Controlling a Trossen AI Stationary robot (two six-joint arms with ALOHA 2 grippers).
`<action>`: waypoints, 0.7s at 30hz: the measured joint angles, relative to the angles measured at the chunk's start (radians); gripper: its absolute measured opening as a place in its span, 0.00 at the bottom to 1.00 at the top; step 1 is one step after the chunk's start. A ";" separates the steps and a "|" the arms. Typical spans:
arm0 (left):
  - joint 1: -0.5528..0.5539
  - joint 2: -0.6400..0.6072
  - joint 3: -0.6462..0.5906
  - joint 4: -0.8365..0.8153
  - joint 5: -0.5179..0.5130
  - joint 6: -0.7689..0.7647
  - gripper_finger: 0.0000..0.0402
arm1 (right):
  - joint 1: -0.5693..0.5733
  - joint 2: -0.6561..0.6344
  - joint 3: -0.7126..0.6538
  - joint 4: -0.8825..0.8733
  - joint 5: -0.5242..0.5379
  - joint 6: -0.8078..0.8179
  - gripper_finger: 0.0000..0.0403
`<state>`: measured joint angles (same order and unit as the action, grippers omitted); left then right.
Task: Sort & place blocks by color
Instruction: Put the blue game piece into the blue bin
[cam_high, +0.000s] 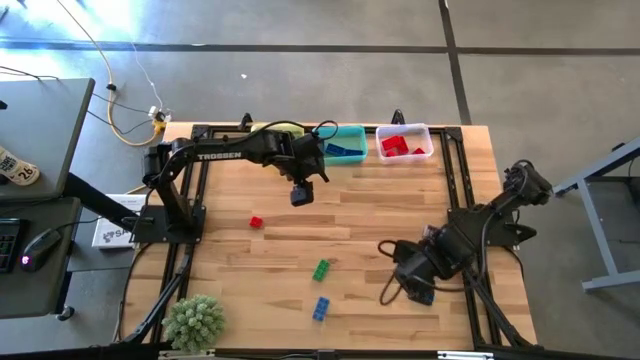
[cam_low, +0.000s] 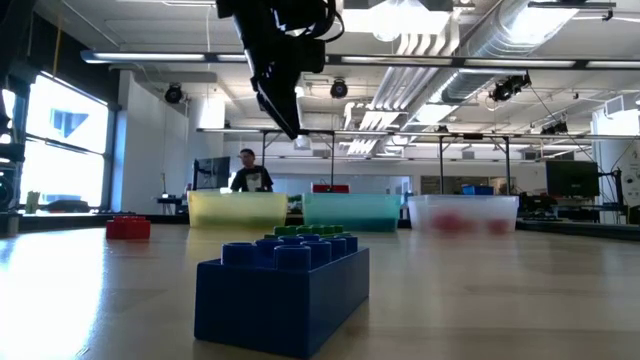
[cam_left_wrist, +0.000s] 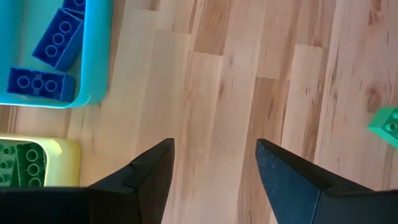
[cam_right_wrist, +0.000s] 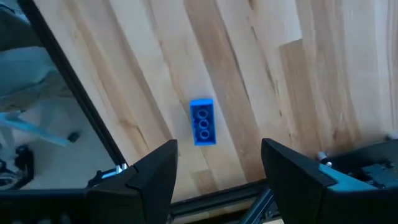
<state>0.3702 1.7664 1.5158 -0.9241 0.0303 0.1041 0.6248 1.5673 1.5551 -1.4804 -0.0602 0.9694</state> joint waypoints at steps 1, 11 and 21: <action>0.000 0.000 0.000 0.000 0.000 -0.003 0.53 | 0.016 0.000 0.000 0.000 0.004 0.004 0.54; 0.000 0.000 0.000 0.005 0.000 -0.052 0.53 | 0.155 0.000 0.000 0.003 0.109 0.121 0.54; 0.000 0.000 0.000 0.006 0.000 -0.075 0.53 | 0.221 0.015 0.000 -0.017 0.207 0.151 0.54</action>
<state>0.3702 1.7668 1.5158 -0.9184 0.0303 0.0288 0.8453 1.5827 1.5551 -1.4977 0.1472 1.1208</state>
